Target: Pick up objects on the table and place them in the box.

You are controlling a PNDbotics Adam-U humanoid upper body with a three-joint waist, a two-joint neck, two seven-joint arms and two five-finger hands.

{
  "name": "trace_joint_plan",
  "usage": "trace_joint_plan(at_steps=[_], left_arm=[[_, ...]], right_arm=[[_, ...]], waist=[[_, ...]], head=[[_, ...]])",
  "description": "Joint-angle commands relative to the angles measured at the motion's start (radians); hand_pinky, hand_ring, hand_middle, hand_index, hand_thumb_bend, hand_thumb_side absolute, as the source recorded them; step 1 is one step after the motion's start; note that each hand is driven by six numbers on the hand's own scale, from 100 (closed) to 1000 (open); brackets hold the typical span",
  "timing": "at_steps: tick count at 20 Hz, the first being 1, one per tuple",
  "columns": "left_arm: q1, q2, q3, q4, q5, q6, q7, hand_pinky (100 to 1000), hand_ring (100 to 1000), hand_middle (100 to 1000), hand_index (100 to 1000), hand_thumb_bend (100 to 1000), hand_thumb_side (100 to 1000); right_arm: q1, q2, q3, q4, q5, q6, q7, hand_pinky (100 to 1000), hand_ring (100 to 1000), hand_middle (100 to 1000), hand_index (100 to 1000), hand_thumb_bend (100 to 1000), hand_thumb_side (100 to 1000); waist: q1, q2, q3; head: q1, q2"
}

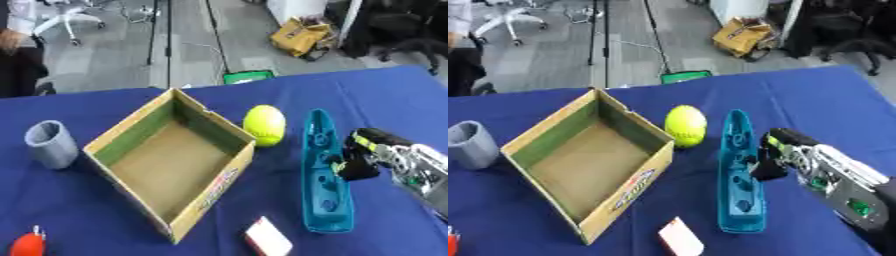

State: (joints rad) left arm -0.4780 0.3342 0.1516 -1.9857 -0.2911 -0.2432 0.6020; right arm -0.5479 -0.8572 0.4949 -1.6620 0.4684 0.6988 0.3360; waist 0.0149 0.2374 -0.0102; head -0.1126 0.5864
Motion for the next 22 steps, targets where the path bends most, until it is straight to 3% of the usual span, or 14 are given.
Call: trace_joint_plan(at_steps=[1, 8, 22], left_arm=[[-0.018, 0.016, 0.005, -0.014, 0.003, -0.001, 0.002, 892, 957, 968, 969, 100, 992], [-0.017, 0.018, 0.004, -0.014, 0.002, -0.003, 0.0, 892, 957, 968, 969, 100, 991], [-0.013, 0.018, 0.003, -0.014, 0.002, -0.004, -0.003, 891, 955, 967, 968, 100, 985]], right_arm=[[-0.032, -0.048, -0.002, -0.029, 0.03, -0.008, 0.002, 817, 617, 214, 358, 100, 316], [-0.077, -0.065, 0.008, -0.059, 0.114, -0.043, 0.02, 809, 608, 212, 360, 100, 327], [-0.129, -0.091, -0.009, -0.148, 0.417, -0.16, 0.002, 789, 617, 225, 357, 100, 392]], waist=[[-0.004, -0.015, -0.001], [-0.013, -0.02, -0.006], [-0.025, -0.028, -0.014]], head=[[-0.002, -0.015], [-0.003, -0.015], [0.007, -0.016]])
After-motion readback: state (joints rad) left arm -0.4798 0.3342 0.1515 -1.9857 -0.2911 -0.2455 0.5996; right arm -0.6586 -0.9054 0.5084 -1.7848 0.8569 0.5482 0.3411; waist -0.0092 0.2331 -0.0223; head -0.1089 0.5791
